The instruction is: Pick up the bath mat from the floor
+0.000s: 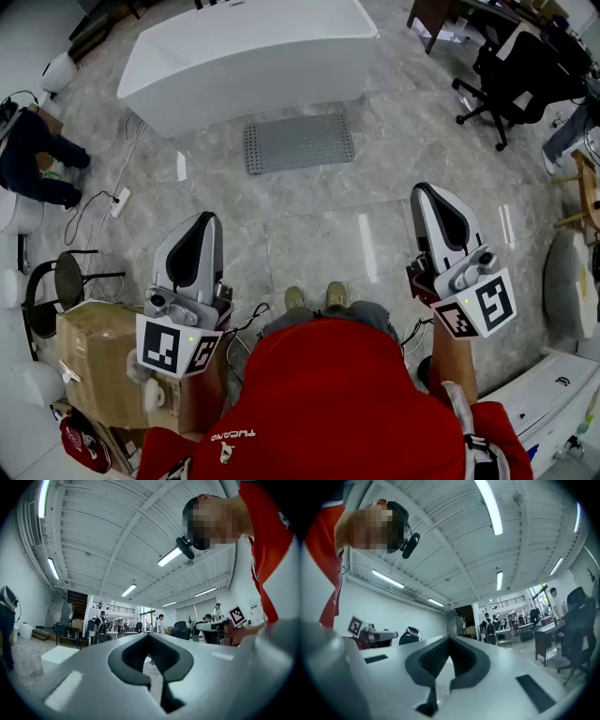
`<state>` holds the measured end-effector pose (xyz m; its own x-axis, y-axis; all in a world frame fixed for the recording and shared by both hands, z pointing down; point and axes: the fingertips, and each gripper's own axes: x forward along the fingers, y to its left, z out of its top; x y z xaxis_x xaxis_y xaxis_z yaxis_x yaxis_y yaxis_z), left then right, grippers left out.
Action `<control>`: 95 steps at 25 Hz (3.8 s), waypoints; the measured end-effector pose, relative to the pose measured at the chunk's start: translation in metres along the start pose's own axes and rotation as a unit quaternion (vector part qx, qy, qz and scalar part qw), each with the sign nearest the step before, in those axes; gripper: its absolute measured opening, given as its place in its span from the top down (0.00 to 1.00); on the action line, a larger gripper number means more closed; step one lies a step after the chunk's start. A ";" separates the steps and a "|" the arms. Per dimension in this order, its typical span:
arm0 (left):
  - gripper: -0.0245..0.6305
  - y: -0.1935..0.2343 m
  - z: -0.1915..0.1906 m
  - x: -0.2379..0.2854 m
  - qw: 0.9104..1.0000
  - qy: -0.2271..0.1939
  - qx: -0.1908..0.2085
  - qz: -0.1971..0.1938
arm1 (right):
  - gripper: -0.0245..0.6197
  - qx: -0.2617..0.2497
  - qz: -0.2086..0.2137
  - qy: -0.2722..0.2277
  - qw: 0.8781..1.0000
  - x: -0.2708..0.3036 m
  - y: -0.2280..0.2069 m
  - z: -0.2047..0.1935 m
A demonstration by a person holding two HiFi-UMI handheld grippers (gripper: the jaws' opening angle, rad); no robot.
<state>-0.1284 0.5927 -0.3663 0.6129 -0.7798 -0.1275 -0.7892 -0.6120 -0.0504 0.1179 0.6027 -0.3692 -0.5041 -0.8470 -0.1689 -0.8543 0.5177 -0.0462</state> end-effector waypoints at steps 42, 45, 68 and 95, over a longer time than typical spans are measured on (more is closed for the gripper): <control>0.96 0.008 -0.013 0.044 0.995 0.028 0.015 0.098 | 0.96 0.024 0.011 0.001 1.000 -0.009 -0.109 -0.016; 0.96 0.017 -0.020 0.054 0.995 0.029 0.013 0.099 | 0.96 0.024 0.014 0.007 1.000 0.003 -0.115 -0.023; 0.96 0.239 -0.069 0.196 0.997 0.026 0.035 0.059 | 0.96 -0.029 -0.046 0.032 0.998 0.249 -0.169 -0.061; 0.96 0.368 -0.155 0.313 0.989 0.086 0.003 0.119 | 0.96 -0.055 -0.055 0.101 0.992 0.385 -0.285 -0.131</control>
<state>-0.2211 0.1034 -0.2716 0.4075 -0.9126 0.0349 -0.9116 -0.4087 -0.0443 0.1511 0.1130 -0.2925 -0.4119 -0.9107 0.0315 -0.9090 0.4131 0.0561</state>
